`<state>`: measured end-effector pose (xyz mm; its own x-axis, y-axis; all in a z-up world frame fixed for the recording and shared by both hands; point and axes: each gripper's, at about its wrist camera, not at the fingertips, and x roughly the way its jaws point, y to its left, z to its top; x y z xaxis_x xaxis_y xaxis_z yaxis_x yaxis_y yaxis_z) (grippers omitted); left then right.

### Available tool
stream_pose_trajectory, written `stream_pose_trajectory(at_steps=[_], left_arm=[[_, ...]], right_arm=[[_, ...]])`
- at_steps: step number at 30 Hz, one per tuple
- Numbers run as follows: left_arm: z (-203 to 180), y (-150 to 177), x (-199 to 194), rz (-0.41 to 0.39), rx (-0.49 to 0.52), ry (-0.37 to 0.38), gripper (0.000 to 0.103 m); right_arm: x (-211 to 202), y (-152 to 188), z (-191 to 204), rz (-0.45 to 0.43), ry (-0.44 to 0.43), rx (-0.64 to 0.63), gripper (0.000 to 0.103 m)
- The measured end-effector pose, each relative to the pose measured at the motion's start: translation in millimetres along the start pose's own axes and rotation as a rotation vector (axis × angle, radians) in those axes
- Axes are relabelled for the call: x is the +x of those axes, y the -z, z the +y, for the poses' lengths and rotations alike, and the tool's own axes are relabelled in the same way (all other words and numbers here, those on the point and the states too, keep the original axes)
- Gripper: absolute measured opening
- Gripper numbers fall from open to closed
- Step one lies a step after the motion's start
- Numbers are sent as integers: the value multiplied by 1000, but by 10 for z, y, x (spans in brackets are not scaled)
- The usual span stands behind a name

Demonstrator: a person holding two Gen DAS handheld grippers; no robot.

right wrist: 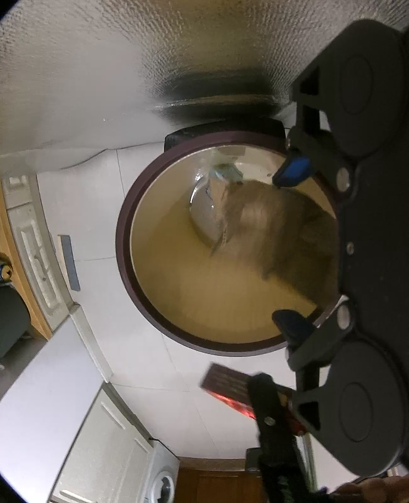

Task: Collect trash
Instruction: 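Open the right tool over the wastebasket while the left tool releases the red pack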

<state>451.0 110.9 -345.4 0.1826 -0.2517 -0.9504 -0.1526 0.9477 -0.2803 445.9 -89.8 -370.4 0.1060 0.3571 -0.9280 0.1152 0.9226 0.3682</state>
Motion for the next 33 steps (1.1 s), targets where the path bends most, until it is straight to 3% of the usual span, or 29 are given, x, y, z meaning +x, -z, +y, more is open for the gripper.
stream_pose_trajectory(at_steps=[13, 15, 19, 33], left_arm=[[-236, -213, 248, 8, 51, 34, 52], [-258, -257, 288, -5, 48, 52, 56], [-234, -291, 395, 23, 9, 25, 86], [92, -33, 309, 83, 0, -58, 95]], right_arm=[[-23, 9, -68, -1, 5, -28, 93], [-31, 14, -76, 2, 5, -22, 93], [-47, 22, -101, 0, 9, -19, 93], [-159, 56, -80, -21, 61, -27, 94]])
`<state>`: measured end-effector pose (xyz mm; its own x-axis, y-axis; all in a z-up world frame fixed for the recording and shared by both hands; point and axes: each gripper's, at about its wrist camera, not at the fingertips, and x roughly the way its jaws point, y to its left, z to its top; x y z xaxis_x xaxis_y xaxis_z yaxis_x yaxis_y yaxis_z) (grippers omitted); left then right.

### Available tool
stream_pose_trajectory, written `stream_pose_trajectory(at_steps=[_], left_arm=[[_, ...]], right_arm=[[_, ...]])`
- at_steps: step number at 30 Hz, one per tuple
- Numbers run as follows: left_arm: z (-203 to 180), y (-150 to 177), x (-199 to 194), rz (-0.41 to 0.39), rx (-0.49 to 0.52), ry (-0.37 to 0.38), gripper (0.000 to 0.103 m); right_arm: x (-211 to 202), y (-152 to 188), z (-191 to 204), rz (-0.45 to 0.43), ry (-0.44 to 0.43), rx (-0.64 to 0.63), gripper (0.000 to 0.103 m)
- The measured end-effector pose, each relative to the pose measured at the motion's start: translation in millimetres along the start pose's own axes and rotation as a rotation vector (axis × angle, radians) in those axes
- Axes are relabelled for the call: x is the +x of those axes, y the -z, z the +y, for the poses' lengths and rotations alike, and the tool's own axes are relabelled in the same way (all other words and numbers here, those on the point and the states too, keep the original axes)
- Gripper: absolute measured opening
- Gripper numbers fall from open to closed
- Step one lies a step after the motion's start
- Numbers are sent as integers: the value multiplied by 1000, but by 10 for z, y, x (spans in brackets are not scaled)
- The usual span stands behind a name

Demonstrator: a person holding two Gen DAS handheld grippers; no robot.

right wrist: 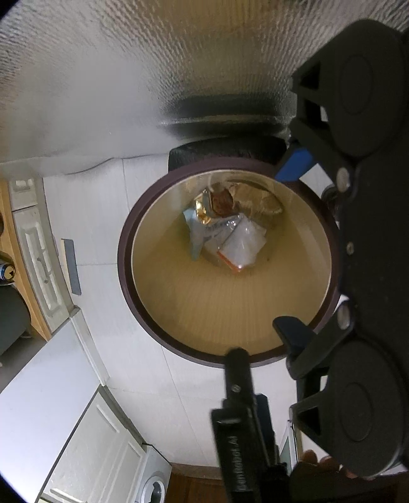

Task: Collect trash
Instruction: 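Open the right tool over the wastebasket while the left tool releases the red pack, then lift both open tools from the wastebasket back toward the table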

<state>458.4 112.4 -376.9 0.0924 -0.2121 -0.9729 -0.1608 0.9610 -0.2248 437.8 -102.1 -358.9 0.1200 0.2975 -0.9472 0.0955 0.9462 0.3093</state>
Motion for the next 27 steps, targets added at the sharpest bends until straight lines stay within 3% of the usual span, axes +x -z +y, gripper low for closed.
stream_pose_trajectory(at_steps=[12, 27], left_arm=[[120, 162, -271, -7, 41, -45, 103], [162, 454, -792, -59, 130, -94, 103]], right_arm=[[-330, 9, 95, -35, 98, -80, 98], [-780, 202, 235, -89, 181, -118, 103]])
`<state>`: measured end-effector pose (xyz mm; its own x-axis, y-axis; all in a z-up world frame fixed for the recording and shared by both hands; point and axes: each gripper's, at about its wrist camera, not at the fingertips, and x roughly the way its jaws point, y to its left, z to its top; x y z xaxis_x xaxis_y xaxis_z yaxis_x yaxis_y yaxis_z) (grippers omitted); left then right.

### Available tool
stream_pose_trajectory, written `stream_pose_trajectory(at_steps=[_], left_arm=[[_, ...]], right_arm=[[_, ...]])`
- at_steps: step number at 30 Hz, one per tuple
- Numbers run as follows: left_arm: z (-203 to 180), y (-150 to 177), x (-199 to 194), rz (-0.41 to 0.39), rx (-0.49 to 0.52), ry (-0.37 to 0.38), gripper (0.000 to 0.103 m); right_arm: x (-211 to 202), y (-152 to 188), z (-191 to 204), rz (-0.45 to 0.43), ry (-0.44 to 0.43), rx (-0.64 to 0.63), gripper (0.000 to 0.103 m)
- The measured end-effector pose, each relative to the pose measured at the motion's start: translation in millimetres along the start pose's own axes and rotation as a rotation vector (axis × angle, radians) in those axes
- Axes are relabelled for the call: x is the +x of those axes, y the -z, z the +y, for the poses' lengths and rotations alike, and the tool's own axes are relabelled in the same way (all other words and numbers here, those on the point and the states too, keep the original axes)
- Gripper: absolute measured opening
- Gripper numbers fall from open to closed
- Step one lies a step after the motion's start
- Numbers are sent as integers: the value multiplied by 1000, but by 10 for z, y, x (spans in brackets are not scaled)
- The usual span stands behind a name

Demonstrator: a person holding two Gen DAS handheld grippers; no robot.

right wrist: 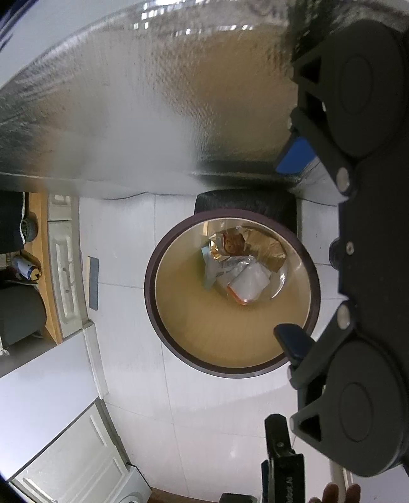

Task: Collect trash
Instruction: 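Lift both open tools from the wastebasket back toward the table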

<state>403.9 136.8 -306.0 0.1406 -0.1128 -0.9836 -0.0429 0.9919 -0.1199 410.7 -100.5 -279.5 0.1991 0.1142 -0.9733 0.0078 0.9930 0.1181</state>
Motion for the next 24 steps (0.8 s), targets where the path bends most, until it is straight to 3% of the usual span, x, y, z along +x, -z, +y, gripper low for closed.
stream_pose_trajectory(at_steps=[7, 24], left_arm=[[-20, 165, -242, -33, 13, -11, 103], [-134, 557, -1163, -223, 41, 27, 103]], right_arm=[[-233, 116, 47, -38, 11, 7, 103], [-1270, 446, 68, -215, 0, -2, 103]])
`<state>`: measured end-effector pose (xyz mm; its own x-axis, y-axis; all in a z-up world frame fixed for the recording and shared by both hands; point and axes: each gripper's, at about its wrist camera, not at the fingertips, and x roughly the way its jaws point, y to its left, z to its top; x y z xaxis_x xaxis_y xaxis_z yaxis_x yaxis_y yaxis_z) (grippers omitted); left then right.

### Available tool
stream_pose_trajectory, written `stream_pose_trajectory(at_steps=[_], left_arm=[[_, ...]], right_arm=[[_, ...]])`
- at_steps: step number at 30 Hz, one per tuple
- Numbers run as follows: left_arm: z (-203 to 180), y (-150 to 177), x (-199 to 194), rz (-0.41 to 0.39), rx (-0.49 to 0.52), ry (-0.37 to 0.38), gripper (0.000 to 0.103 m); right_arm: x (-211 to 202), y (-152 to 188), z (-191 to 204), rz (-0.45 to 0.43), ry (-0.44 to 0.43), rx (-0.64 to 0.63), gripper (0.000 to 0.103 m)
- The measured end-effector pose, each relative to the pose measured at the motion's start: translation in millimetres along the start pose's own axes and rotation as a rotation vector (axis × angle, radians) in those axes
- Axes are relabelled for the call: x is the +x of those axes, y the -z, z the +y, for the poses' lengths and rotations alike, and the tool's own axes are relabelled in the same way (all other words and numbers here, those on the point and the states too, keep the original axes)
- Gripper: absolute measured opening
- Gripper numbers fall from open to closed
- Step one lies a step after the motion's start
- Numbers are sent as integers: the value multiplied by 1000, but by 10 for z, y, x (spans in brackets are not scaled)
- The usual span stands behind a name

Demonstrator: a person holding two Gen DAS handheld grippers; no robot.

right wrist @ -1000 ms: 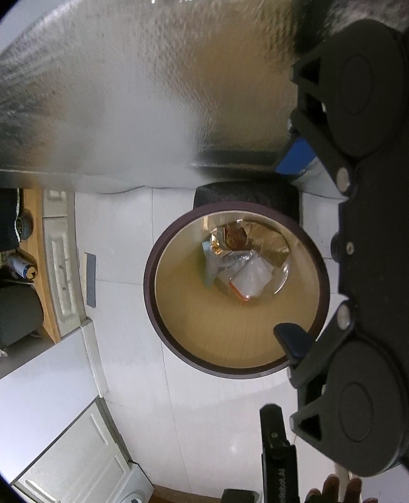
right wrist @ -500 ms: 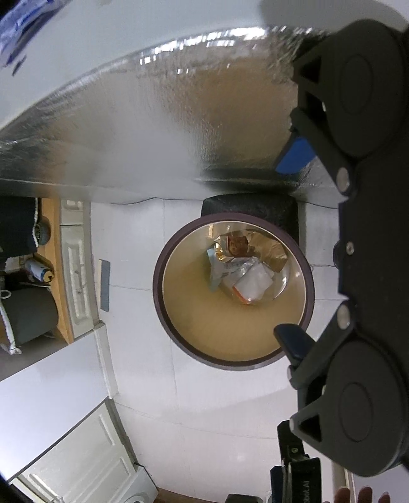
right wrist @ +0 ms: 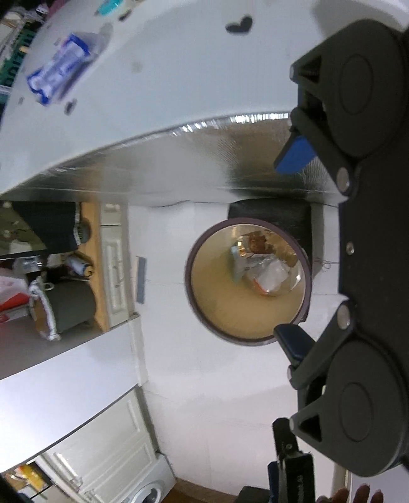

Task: Collect trash
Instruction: 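Lift both open tools from the wastebasket back toward the table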

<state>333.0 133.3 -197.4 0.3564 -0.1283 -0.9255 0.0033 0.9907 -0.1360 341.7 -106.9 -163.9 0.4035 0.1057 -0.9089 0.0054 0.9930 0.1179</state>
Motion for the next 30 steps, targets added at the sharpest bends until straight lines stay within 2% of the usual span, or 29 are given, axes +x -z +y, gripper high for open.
stream_pose_trajectory(at_steps=[8, 15, 30], left_arm=[[-282, 65, -495, -116, 40, 39, 103], [-670, 116, -854, -207, 78, 84, 103], [-2050, 495, -1505, -385, 163, 202, 103]], right_arm=[[-713, 34, -174, -155, -11, 22, 103], [-1247, 158, -524, -278, 2, 44, 103], [-2194, 598, -1698, -450, 38, 97, 103]])
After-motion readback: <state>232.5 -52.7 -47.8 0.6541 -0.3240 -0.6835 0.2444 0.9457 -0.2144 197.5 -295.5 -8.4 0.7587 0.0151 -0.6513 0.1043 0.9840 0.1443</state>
